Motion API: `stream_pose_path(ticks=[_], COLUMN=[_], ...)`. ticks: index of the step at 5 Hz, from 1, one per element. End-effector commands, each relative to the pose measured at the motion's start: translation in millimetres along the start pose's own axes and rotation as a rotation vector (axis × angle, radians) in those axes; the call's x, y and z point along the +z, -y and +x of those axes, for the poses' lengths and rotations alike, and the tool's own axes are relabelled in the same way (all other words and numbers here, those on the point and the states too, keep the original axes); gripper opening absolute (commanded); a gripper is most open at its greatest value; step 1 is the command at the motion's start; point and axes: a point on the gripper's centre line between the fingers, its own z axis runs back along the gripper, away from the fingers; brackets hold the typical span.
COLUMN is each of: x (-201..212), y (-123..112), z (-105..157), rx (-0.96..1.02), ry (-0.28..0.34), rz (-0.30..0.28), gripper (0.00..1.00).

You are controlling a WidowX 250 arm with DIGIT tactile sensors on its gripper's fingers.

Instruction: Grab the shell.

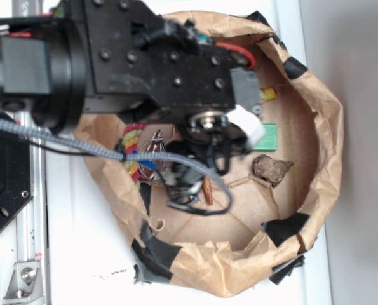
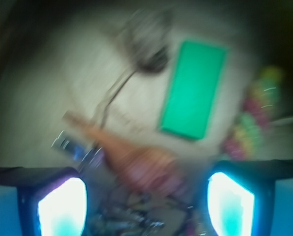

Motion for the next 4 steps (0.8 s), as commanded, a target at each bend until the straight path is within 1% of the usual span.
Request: stream_pose_path(ticks=[1,2,3,4], x=[-19,-33,-41,-46], y=[0,3,11,11], z=[-6,-1,16,18], rx=[-0.15,-0.15,-0.159,-0.092], ry=[-0.063,-0.056,-0.045,-0.093], rz=[0.089,0.092,0.08,0.135], gripper=[1.0,1.0,1.0,0.0])
